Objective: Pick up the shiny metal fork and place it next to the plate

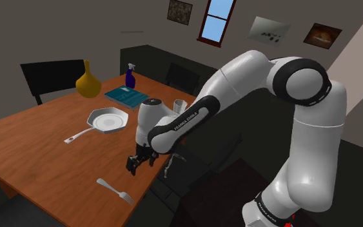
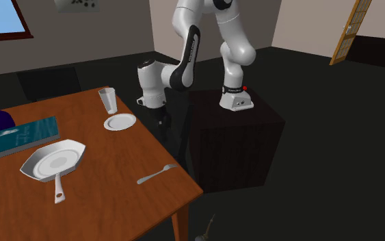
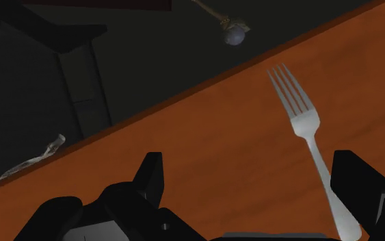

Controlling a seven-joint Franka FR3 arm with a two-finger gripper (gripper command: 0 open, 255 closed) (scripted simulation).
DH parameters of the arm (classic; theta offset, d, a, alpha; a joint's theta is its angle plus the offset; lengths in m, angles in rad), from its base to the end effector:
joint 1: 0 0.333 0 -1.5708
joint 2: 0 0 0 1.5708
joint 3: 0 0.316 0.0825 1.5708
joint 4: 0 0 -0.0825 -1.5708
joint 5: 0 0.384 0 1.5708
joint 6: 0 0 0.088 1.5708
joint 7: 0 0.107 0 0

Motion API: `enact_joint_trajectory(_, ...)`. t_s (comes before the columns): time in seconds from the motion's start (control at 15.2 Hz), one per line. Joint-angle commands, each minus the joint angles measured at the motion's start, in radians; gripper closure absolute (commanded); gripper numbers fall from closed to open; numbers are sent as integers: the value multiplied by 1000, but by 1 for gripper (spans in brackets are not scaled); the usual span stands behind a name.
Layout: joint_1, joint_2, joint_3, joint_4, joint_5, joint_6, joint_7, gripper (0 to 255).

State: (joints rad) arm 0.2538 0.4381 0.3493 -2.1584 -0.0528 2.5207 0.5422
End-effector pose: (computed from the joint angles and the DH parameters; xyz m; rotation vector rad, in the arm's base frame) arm 0.4610 0.3209 0.1998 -3.0627 -0.1191 0.1581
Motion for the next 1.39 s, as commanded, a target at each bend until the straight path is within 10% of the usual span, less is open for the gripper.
enact_joint_trajectory(0.0, 35, 77, -10, 56, -25, 19, 27, 0)
enact_joint_trajectory(0.53, 150, 361, -48, 319, -78, 35, 68, 0)
enact_joint_trajectory(1.32, 177, 449, -70, 355, -93, 89, 78, 0)
